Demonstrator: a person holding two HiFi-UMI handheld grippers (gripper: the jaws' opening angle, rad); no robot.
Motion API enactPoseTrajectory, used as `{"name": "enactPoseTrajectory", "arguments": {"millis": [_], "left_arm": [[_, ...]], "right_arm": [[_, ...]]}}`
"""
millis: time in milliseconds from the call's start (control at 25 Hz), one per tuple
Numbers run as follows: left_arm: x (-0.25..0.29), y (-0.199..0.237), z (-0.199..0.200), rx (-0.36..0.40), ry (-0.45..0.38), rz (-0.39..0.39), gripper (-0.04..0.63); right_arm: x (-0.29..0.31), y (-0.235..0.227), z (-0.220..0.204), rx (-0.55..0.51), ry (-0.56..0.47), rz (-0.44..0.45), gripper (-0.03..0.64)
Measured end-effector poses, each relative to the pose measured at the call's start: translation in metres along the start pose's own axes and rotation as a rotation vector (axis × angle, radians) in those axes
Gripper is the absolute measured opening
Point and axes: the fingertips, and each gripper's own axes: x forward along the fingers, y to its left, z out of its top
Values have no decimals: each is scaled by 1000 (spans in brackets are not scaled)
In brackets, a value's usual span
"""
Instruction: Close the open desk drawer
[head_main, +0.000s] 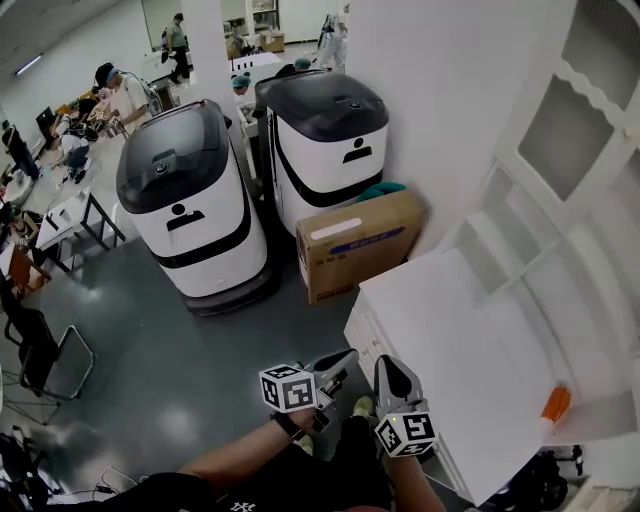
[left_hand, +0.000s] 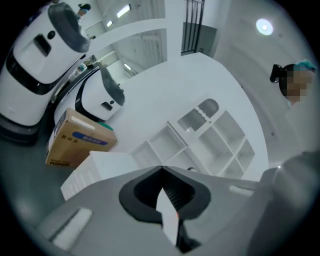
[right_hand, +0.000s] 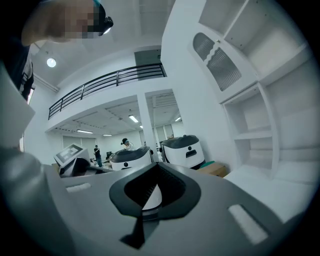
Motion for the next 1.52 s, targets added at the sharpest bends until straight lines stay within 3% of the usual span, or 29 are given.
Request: {"name": "enactPoseTrajectory", "arguments": {"millis": [200,360,760,1520], "left_arm": [[-15,-42,41,226,-3,-8,0],[-31,-66,59,335,-11,2,0],[-45,-92,78,473,-41,7,0],[-41,-100,72,582,-47,51,0]], "right_arm": [[4,15,33,-32,-56,21,23],[-2,29,48,-38,-69,32,23],[0,51,74,-90,-98,58,21],[-8,44,76,-85,-107,58,21]]}}
